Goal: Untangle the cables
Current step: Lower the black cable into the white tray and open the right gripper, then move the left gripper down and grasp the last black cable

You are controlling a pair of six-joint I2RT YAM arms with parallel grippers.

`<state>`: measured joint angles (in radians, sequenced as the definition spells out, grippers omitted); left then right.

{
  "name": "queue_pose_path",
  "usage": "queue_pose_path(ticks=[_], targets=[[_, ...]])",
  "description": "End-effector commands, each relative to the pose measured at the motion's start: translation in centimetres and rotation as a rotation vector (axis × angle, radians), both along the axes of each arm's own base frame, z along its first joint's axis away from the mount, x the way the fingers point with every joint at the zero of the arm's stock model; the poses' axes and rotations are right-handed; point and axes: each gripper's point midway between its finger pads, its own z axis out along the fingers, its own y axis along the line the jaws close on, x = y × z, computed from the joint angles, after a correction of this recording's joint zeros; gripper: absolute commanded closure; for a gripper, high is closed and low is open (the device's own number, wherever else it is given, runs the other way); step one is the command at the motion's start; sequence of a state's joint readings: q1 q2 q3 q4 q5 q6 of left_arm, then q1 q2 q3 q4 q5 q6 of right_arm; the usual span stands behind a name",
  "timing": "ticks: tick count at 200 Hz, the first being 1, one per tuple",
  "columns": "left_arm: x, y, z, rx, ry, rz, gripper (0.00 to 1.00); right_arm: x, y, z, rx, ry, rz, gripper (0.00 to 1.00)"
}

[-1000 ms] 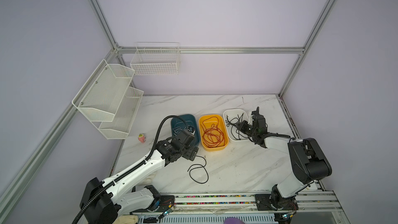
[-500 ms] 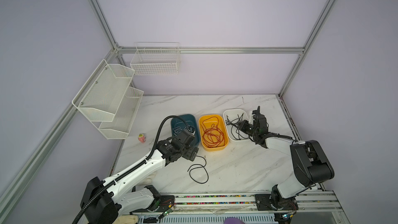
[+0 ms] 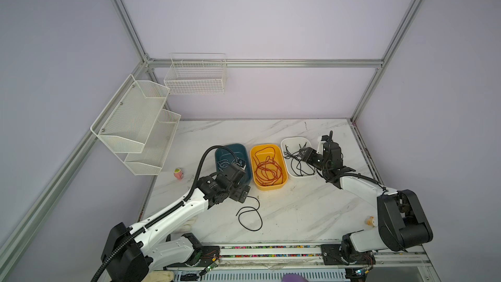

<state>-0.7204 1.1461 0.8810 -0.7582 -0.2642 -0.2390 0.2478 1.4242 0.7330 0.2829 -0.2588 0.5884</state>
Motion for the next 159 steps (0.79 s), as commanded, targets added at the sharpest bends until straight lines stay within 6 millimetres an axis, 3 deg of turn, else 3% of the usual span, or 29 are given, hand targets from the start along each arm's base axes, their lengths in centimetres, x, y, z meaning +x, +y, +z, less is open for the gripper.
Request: queue_pose_path(ticks=[1, 39, 120, 159], targets=[[0.7, -1.1, 2.6, -0.06, -0.037, -0.02, 0.0, -0.7, -0.1, 1.0, -0.024, -0.004, 0.015, 0.46], [-1.1, -1.4, 1.6, -0.147, 0.089, 0.068, 0.0, -2.3, -0.3, 3.9, -0.051, -0.066, 0.047, 0.37], [-7.5, -2.3, -4.4, -0.319, 0.409, 0.239, 0.0, -4.1, -1.0, 4.9, -0.102, -0.081, 0.06, 0.21], [-10.9, -1.3, -7.4, -0.326, 0.518, 0.331, 0.0, -4.5, -1.3, 5.3, -0.105, -0.098, 0.05, 0.15]])
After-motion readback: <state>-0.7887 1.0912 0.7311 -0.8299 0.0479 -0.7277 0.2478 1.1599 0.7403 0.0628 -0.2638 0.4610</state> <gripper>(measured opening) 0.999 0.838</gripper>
